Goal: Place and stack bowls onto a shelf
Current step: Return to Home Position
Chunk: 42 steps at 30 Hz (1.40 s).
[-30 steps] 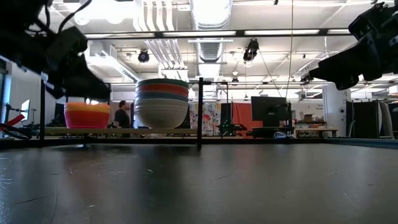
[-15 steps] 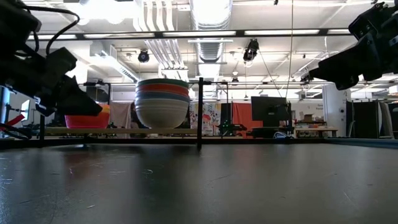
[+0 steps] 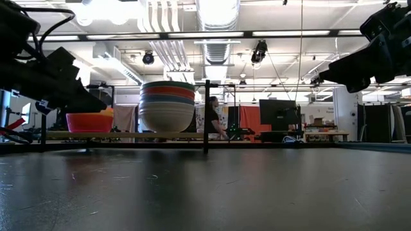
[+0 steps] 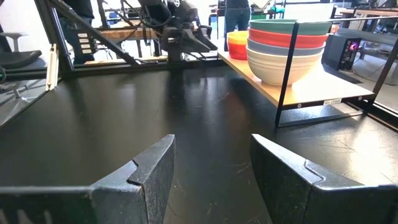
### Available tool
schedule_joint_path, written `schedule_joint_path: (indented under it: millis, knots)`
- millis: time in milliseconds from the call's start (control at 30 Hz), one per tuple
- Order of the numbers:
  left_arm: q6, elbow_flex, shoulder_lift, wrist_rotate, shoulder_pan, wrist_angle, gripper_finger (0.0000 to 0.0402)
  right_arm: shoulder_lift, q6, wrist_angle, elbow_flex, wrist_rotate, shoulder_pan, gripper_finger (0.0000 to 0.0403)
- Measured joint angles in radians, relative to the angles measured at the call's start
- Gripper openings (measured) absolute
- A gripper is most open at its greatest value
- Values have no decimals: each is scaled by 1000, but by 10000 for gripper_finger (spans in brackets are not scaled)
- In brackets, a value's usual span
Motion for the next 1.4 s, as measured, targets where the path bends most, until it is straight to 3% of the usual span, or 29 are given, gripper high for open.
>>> schedule_joint_path:
  millis: [600,1000,1267,1400]
  knots:
    - [0,110,-22,22,0,-1,150,0,0,0,0,0,0,196]
    - [14,-3,-381,24,0,-51,150,0,0,0,0,0,0,196]
    - [252,-4,-617,25,0,-50,150,0,0,1,0,0,0,196]
    - [290,-5,-633,11,0,-53,150,0,0,1,0,0,0,196]
